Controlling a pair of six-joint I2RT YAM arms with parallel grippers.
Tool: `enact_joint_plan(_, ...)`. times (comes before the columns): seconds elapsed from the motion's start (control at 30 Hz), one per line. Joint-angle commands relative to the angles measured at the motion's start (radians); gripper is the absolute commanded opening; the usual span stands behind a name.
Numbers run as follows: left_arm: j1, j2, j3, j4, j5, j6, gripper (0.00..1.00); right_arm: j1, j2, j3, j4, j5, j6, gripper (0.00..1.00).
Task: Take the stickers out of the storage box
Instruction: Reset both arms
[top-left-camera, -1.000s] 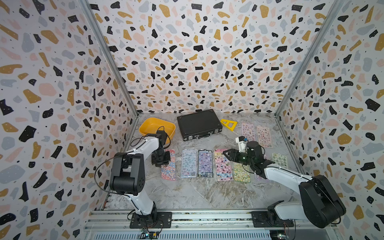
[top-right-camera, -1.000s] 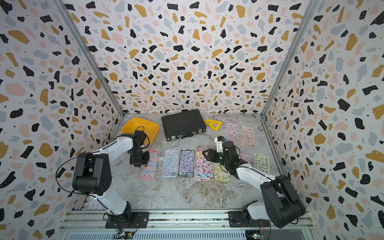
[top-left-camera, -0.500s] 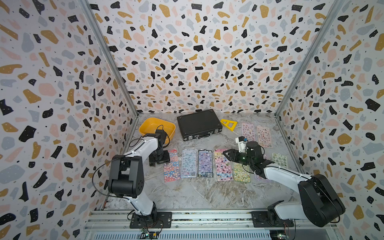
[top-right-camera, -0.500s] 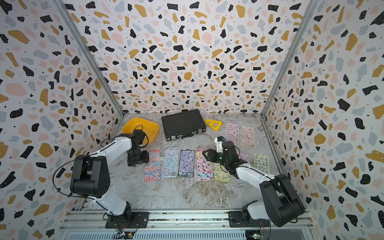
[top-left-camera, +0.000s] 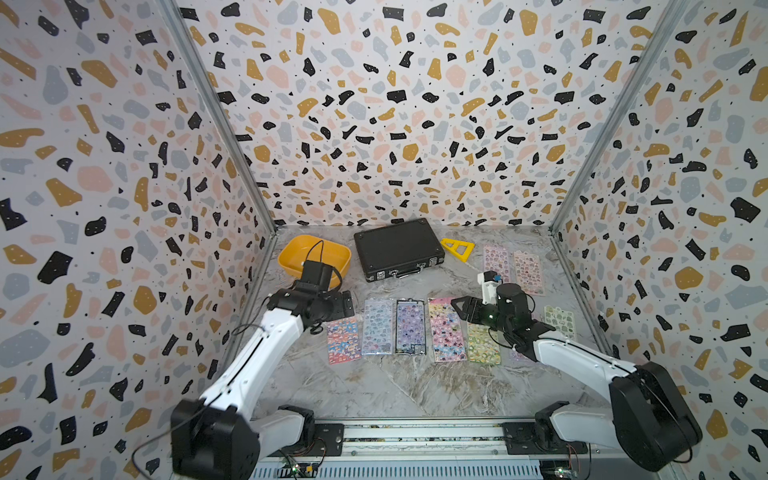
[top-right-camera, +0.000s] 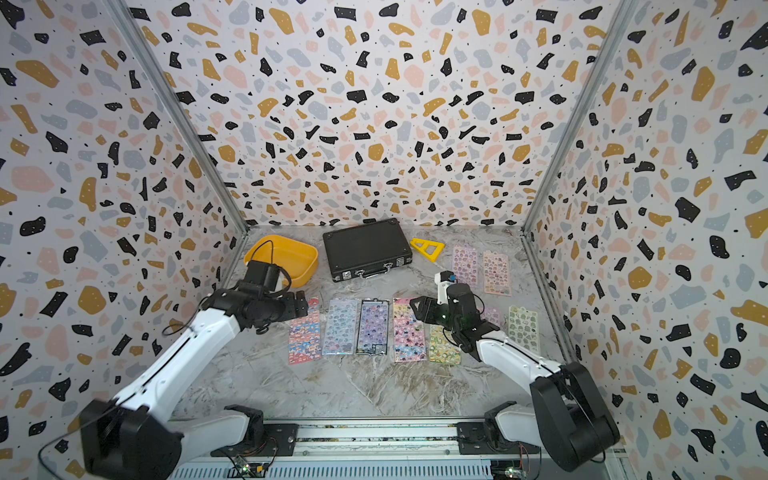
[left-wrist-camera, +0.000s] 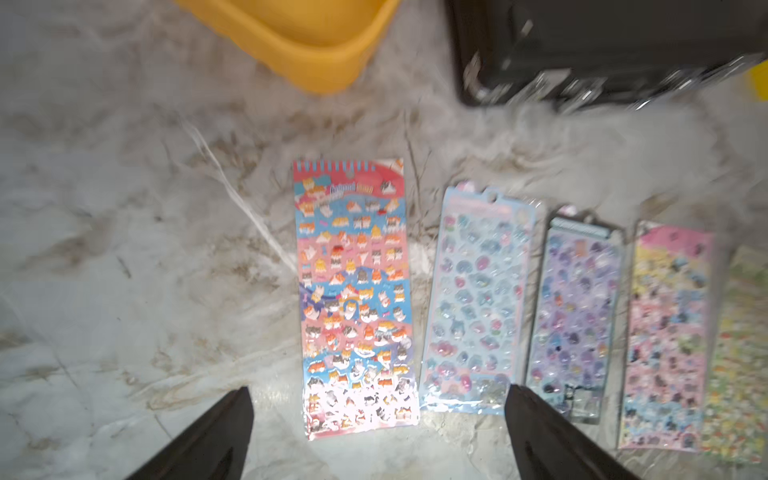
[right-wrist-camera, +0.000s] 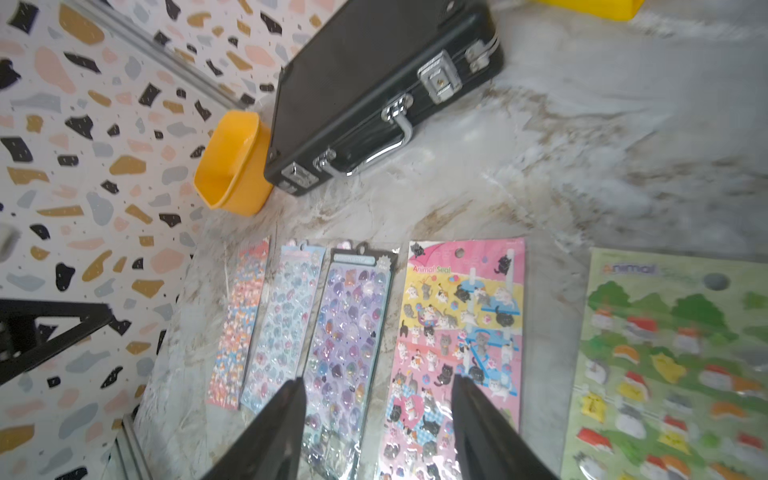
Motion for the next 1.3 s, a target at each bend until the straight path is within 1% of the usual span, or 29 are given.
enact_joint_plan(0.0,-0.001,-0.178,-0.095,0.159,-0.149,-0.024,0.99,0.004,-0.131,-0.025,-0.121,0.265,-0.04,0.65)
enact_joint_plan(0.07,-0.002,-0.275,-0.145,0.194,-0.227,-0.023,0.99,0.003,-0.192,-0.038,-0.203,0.43,-0.03,0.75)
enact_joint_plan(0.13,-0.003,-0.355,-0.18,0.206,-0.322,-0.028,0.99,0.003,-0.255,-0.055,-0.278,0.609,-0.002,0.88)
enact_joint_plan(0.2,-0.003,-0.41,-0.218,0.226,-0.41,-0.027,0.99,0.002,-0.302,-0.074,-0.304,0.714,0.01,0.97)
enact_joint_plan(0.23,-0.003,-0.437,-0.249,0.245,-0.459,-0.032,0.99,0.001,-0.321,-0.08,-0.335,0.736,0.008,0.98)
enact_joint_plan(0.3,-0.003,-0.487,-0.307,0.3,-0.521,-0.025,0.99,0.0,-0.338,-0.079,-0.357,0.778,0.003,0.99)
enact_joint_plan(0.4,-0.003,-0.56,-0.364,0.367,-0.557,0.008,0.99,-0.007,-0.331,-0.075,-0.38,0.863,-0.007,0.99)
enact_joint_plan(0.47,-0.003,-0.575,-0.379,0.402,-0.569,0.027,0.99,-0.025,-0.322,-0.07,-0.377,0.849,-0.035,0.99)
enact_joint_plan(0.53,-0.003,-0.551,-0.353,0.427,-0.565,0.084,0.99,-0.047,-0.308,-0.06,-0.363,0.786,-0.052,0.99)
enact_joint_plan(0.57,-0.003,-0.525,-0.326,0.442,-0.571,0.107,0.99,-0.058,-0.3,-0.049,-0.351,0.751,-0.062,0.99)
enact_joint_plan(0.63,-0.003,-0.458,-0.274,0.507,-0.559,0.168,0.99,-0.072,-0.278,-0.025,-0.322,0.731,-0.099,0.99)
enact_joint_plan(0.7,-0.001,-0.379,-0.246,0.656,-0.487,0.3,0.99,-0.091,-0.242,0.008,-0.26,0.729,-0.183,0.99)
enact_joint_plan(0.73,-0.001,-0.336,-0.239,0.706,-0.492,0.338,0.99,-0.099,-0.221,0.021,-0.238,0.745,-0.22,0.99)
enact_joint_plan(0.77,0.004,-0.287,-0.233,0.75,-0.537,0.35,0.99,-0.109,-0.192,0.036,-0.216,0.773,-0.258,0.99)
enact_joint_plan(0.8,0.019,-0.244,-0.232,0.784,-0.569,0.35,0.99,-0.118,-0.159,0.046,-0.195,0.812,-0.29,0.99)
enact_joint_plan(0.83,0.035,-0.203,-0.235,0.802,-0.569,0.348,0.99,-0.13,-0.132,0.052,-0.169,0.822,-0.332,0.99)
enact_joint_plan(0.9,0.065,-0.125,-0.268,0.83,-0.572,0.313,0.99,-0.158,-0.077,0.007,0.002,0.779,-0.509,0.99)
enact_joint_plan(0.97,0.085,-0.068,-0.331,0.894,-0.561,0.295,0.99,-0.187,-0.033,-0.068,0.163,0.737,-0.616,0.99)
enact_joint_plan(1.07,0.125,0.027,-0.411,1.058,-0.531,0.349,0.99,-0.226,-0.006,-0.151,0.3,0.716,-0.634,0.99)
enact_joint_plan(1.1,0.139,0.06,-0.414,1.088,-0.509,0.378,0.99,-0.237,-0.03,-0.157,0.272,0.673,-0.642,0.99)
enact_joint_plan(1.13,0.151,0.089,-0.411,1.088,-0.5,0.38,0.99,-0.248,-0.035,-0.177,0.3,0.637,-0.67,0.99)
enact_joint_plan(1.2,0.183,0.136,-0.423,1.069,-0.445,0.31,0.99,-0.253,-0.013,-0.254,0.449,0.652,-0.718,0.99)
enact_joint_plan(1.27,0.193,0.149,-0.417,1.057,-0.39,0.283,0.99,-0.256,0.045,-0.318,0.591,0.647,-0.734,0.99)
